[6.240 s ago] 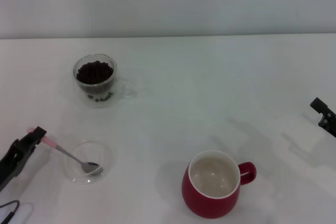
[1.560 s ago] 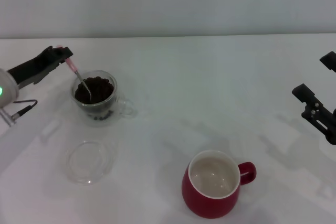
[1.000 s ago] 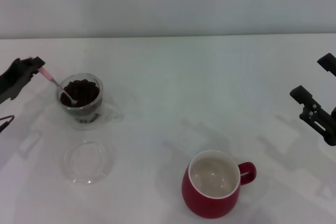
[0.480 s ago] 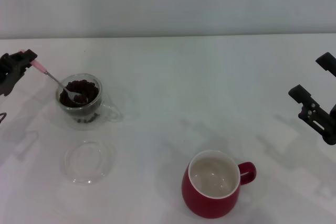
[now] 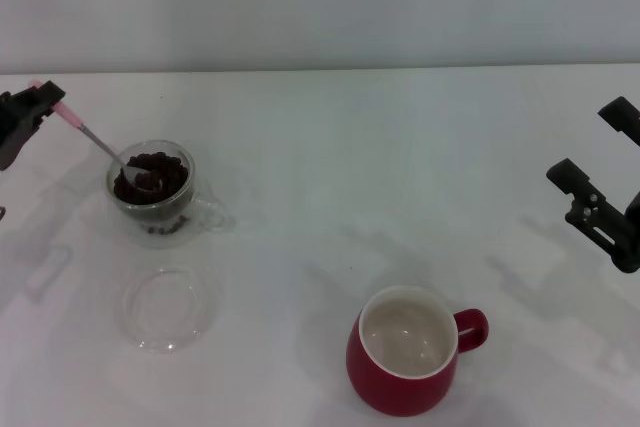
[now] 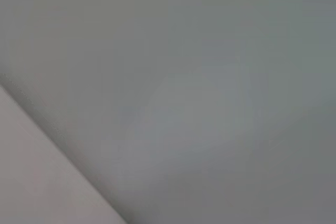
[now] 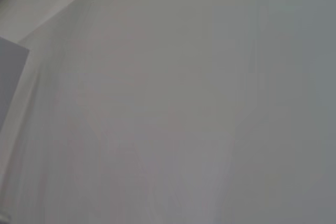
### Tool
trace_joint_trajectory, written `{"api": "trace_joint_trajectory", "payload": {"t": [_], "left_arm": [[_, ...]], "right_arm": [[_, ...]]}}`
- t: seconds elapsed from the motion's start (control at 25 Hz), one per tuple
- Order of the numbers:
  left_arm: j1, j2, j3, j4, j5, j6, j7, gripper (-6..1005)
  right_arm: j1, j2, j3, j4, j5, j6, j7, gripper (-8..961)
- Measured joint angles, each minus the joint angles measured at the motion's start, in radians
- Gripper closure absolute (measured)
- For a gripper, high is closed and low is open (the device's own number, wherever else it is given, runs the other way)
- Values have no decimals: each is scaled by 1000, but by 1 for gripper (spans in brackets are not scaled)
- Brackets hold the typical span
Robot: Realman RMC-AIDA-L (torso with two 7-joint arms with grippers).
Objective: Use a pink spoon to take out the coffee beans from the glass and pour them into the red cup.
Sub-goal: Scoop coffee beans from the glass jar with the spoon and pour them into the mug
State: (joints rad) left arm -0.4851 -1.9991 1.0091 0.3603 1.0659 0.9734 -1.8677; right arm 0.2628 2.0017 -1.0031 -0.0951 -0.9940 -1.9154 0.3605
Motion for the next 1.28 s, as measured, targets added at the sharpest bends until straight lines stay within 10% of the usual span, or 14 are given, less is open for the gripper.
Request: {"api": "trace_joint_trajectory", "payload": {"t": [0.8, 1.28], "left_arm": [[-26, -10, -1, -1, 19, 218, 57, 868], [-101, -49, 141, -14, 29, 253, 6, 867]], "right_arm": [[21, 0, -5, -11, -5, 13, 7, 198], [14, 2, -6, -11, -7, 13, 8, 199]]}}
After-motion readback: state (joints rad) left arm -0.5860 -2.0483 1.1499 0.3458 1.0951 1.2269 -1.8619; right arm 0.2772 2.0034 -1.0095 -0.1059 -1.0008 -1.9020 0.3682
